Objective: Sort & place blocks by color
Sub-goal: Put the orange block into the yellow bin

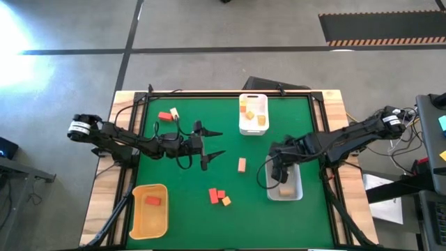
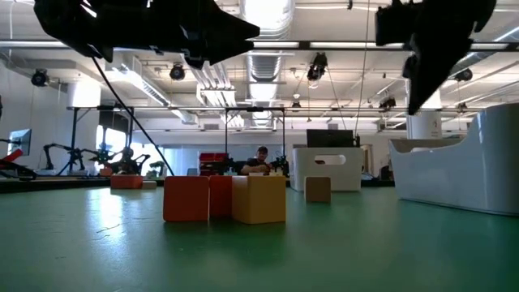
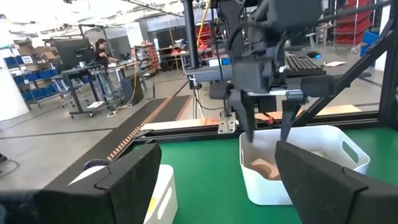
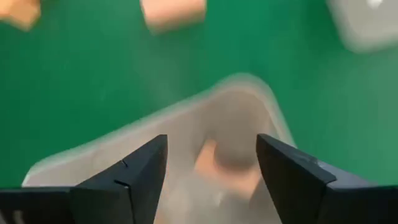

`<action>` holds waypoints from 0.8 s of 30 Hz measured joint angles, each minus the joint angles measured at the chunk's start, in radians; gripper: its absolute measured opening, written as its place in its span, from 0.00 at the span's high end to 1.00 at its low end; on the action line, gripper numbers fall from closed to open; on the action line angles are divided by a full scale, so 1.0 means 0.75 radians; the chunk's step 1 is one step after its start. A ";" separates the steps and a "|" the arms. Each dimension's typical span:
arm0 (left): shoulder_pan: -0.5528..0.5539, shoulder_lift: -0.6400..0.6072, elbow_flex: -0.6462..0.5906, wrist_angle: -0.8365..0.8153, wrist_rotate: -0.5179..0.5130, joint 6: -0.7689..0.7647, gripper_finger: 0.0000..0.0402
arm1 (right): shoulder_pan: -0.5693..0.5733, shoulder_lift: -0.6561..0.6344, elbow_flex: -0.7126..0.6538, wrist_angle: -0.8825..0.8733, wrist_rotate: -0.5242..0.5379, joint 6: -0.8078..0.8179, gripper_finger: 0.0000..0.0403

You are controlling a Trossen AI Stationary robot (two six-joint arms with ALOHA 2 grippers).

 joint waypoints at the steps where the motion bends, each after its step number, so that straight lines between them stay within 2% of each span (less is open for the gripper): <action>1: 0.000 0.000 0.000 -0.015 0.000 -0.002 0.25 | 0.005 0.000 -0.011 0.057 0.062 -0.045 0.40; 3: 0.000 0.000 -0.001 -0.046 -0.010 -0.004 0.25 | 0.015 0.000 -0.037 0.198 0.161 -0.152 0.39; 6: 0.000 0.001 0.000 -0.068 -0.115 -0.088 0.25 | 0.018 0.000 -0.091 0.444 0.270 -0.341 0.39; 11: 0.044 -0.002 0.052 -0.348 -0.364 -0.344 0.25 | 0.017 0.000 -0.185 0.830 0.295 -0.673 0.42; 14: 0.113 -0.012 0.134 -0.722 -0.416 -0.549 0.26 | 0.017 -0.012 -0.195 0.898 0.297 -0.794 0.43; 18: 0.249 -0.013 0.273 -1.316 -0.418 -0.802 0.29 | 0.017 -0.056 -0.195 0.901 0.297 -0.861 0.45; 21: 0.372 -0.010 0.385 -1.775 -0.407 -0.835 0.33 | 0.017 -0.114 -0.203 0.895 0.296 -0.885 0.45; 24: 0.536 -0.008 0.482 -2.136 -0.261 -0.743 0.35 | 0.017 -0.181 -0.228 0.892 0.295 -0.910 0.46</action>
